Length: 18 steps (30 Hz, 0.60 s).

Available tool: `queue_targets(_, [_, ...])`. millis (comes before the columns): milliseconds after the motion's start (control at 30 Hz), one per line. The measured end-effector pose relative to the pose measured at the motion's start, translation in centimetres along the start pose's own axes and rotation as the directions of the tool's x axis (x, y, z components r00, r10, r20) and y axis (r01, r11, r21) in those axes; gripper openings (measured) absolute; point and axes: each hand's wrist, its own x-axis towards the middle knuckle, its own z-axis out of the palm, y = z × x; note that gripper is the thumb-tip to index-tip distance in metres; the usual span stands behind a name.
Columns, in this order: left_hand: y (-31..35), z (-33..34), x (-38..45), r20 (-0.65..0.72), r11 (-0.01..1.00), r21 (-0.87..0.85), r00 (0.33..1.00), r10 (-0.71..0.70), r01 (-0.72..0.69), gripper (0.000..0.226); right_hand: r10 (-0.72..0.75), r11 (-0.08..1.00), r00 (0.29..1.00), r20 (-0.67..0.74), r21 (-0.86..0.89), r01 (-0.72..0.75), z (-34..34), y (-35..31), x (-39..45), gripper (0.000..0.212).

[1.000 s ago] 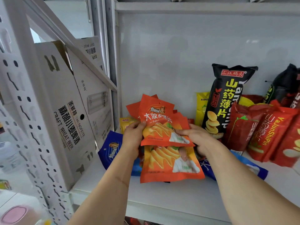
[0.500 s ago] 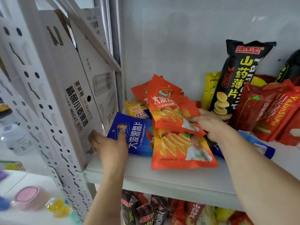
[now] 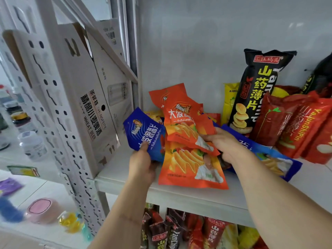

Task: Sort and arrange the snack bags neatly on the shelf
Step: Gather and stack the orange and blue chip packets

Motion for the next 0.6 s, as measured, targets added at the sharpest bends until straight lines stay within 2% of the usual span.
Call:
queue_targets(133, [2.3, 0.4, 1.4, -0.011, 0.991, 0.044, 0.992, 0.125, -0.125, 0.017, 0.011, 0.999, 1.000, -0.001, 0.048, -0.011, -1.7, 0.5, 0.1, 0.015])
queue_targets(233, [1.1, 1.2, 0.8, 0.084, 0.994, 0.078, 0.994, 0.074, -0.080, 0.009, 0.026, 0.998, 1.000, 0.001, 0.063, -0.027, -2.3, 0.8, 0.1, 0.023])
queue_targets(300, [-0.5, 1.5, 0.4, 0.071, 0.992, 0.123, 0.997, 0.021, -0.029, 0.010, 0.030, 0.996, 0.999, 0.020, 0.085, -0.031, -2.8, 1.0, -0.1, 0.022])
queue_targets(367, [-0.9, 1.7, 0.4, 0.024, 0.992, 0.121, 0.999, 0.042, -0.044, 0.010, 0.030, 0.993, 0.999, 0.028, 0.111, -0.033, -3.6, 1.1, -0.5, 0.022])
queue_targets(533, [0.4, 2.1, 0.1, -0.083, 0.951, 0.212, 0.966, 0.246, -0.224, 0.011, 0.025, 0.990, 0.999, -0.026, 0.141, -0.021, -7.6, 0.5, -1.7, 0.022])
queue_targets(600, [0.7, 1.9, -0.2, -0.173, 0.891, 0.324, 0.906, 0.385, -0.317, 0.017, 0.029, 0.992, 0.998, -0.050, 0.123, -0.022, -9.1, 0.5, -2.4, 0.021])
